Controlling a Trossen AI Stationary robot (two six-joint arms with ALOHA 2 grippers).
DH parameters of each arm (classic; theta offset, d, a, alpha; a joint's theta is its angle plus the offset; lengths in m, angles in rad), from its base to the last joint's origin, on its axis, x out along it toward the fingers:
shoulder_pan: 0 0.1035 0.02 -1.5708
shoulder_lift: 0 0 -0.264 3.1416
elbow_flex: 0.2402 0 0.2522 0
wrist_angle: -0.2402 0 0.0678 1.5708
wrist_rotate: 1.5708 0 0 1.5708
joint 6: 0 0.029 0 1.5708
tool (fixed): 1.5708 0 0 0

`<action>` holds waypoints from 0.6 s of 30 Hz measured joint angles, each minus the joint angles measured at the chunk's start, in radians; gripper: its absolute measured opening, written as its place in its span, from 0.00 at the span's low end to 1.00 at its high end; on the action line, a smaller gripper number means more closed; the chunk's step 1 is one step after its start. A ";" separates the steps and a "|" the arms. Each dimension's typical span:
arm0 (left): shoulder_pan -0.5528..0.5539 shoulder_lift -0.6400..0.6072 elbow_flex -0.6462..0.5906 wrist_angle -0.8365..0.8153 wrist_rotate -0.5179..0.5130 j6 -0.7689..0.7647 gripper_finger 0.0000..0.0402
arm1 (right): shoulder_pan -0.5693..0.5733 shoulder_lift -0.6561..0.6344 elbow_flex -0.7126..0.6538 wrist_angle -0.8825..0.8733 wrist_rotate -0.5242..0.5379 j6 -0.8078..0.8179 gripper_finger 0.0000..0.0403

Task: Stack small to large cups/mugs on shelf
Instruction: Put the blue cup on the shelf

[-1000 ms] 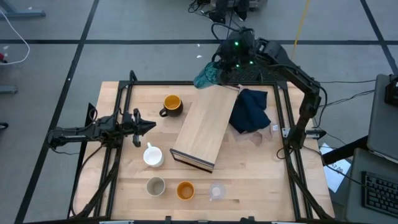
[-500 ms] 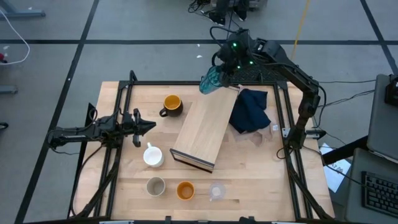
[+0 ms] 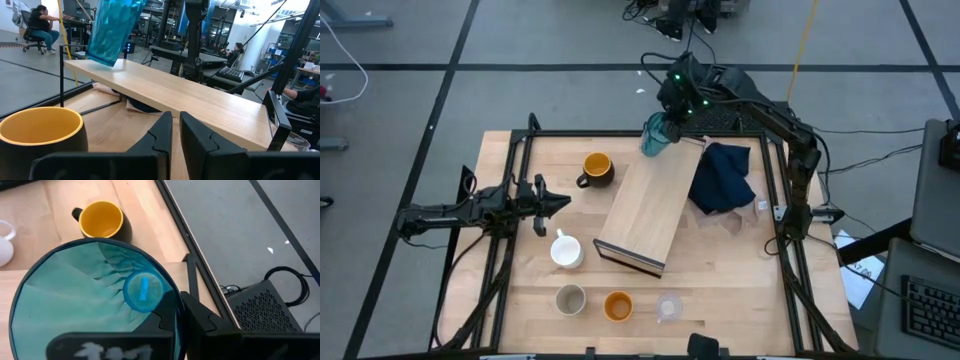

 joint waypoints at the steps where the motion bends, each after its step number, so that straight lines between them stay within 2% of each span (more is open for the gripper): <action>1: 0.000 0.000 0.000 0.000 0.000 0.000 0.09 | -0.006 -0.001 0.000 0.000 0.000 -0.001 0.00; 18: 0.000 0.000 0.000 0.000 0.000 0.012 0.09 | -0.037 -0.003 0.000 -0.026 -0.005 -0.013 0.00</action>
